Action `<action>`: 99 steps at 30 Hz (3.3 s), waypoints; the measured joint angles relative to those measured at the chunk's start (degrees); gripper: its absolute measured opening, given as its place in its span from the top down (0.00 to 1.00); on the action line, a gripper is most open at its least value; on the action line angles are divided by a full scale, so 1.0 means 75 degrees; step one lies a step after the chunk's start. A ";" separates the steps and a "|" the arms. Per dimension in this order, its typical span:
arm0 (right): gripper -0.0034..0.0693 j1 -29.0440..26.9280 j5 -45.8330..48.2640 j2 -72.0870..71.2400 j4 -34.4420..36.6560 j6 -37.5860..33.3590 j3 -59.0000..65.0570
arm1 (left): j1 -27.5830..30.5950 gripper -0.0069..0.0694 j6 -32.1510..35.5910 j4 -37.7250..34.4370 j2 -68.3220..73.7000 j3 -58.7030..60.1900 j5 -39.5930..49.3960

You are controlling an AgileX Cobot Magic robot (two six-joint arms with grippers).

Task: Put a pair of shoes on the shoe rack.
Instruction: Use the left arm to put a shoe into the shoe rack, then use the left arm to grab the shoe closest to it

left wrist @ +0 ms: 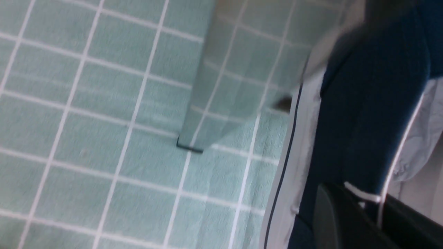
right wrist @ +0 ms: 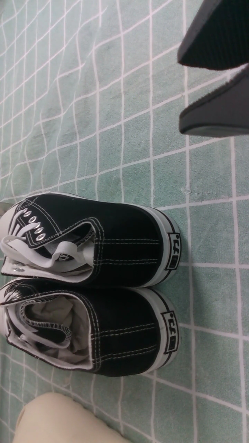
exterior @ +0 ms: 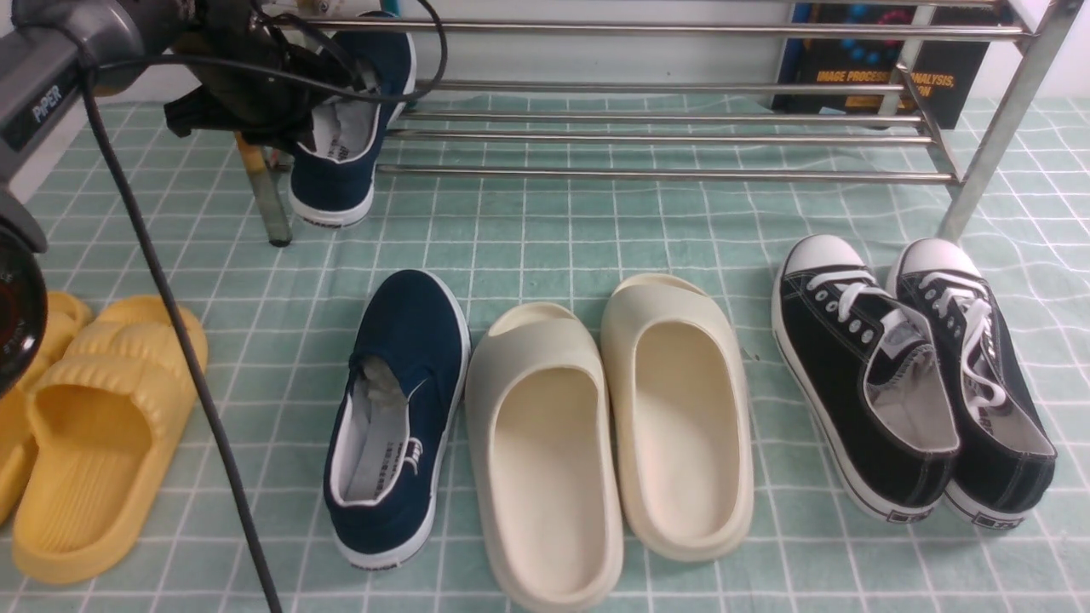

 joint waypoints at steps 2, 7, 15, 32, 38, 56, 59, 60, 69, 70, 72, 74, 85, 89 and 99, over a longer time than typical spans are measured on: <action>0.62 0.0000 0.0000 0.0000 0.0000 0.0000 0.0000 | 0.0000 0.88 -0.0220 0.0001 0.0116 -0.0031 -0.0310; 0.62 0.0000 0.0000 0.0000 0.0000 0.0000 0.0000 | 0.0000 0.88 -0.0351 -0.0070 0.0131 -0.0031 -0.0460; 0.62 0.0000 0.0000 0.0000 0.0000 0.0000 0.0000 | 0.0000 0.84 -0.0375 0.0102 0.0187 -0.0044 -0.0471; 0.62 0.0000 0.0000 0.0000 0.0000 0.0000 0.0000 | 0.0016 0.51 -0.0194 0.0549 -0.0908 -0.0114 0.0553; 0.62 0.0000 0.0000 0.0000 0.0000 0.0000 0.0000 | 0.0016 0.54 0.0339 0.0535 -0.1699 -0.0114 0.1763; 0.62 0.0000 0.0000 0.0000 0.0000 0.0000 0.0000 | -0.1117 0.93 0.0838 0.0340 -0.1266 0.2072 0.0602; 0.62 0.0000 0.0000 0.0000 0.0000 0.0000 0.0000 | -0.0985 0.93 0.0370 0.0655 -0.0928 0.2093 0.0101; 0.62 0.0000 0.0000 0.0000 0.0000 0.0000 0.0000 | -0.0943 0.93 0.0226 0.0737 -0.0814 0.2099 -0.0050; 0.62 0.0000 0.0000 0.0000 0.0000 0.0000 0.0000 | -0.0509 0.93 -0.0479 0.0977 -0.0593 0.1930 -0.0288; 0.62 0.0000 0.0000 0.0000 0.0000 0.0000 0.0000 | -0.0501 0.93 -0.0479 0.0985 -0.0593 0.1922 -0.0288; 0.62 0.0000 0.0000 0.0000 0.0000 0.0000 0.0000 | -0.0443 0.93 -0.0479 0.1084 -0.0590 0.1870 -0.0373; 0.62 0.0000 0.0000 0.0000 0.0000 0.0000 0.0000 | -0.0434 0.93 -0.0479 0.1099 -0.0584 0.1870 -0.0398; 0.62 0.0000 0.0000 0.0000 0.0000 0.0000 0.0000 | -0.0441 0.60 -0.0042 0.0517 -0.0651 0.1864 -0.0243; 0.62 0.0000 0.0000 0.0000 0.0000 0.0000 0.0000 | -0.0441 0.47 0.0056 0.0436 -0.1287 0.1864 0.0505; 0.62 0.0000 0.0000 0.0000 0.0000 0.0000 0.0000 | -0.0451 0.44 0.0803 0.0081 -0.3774 0.1811 0.2579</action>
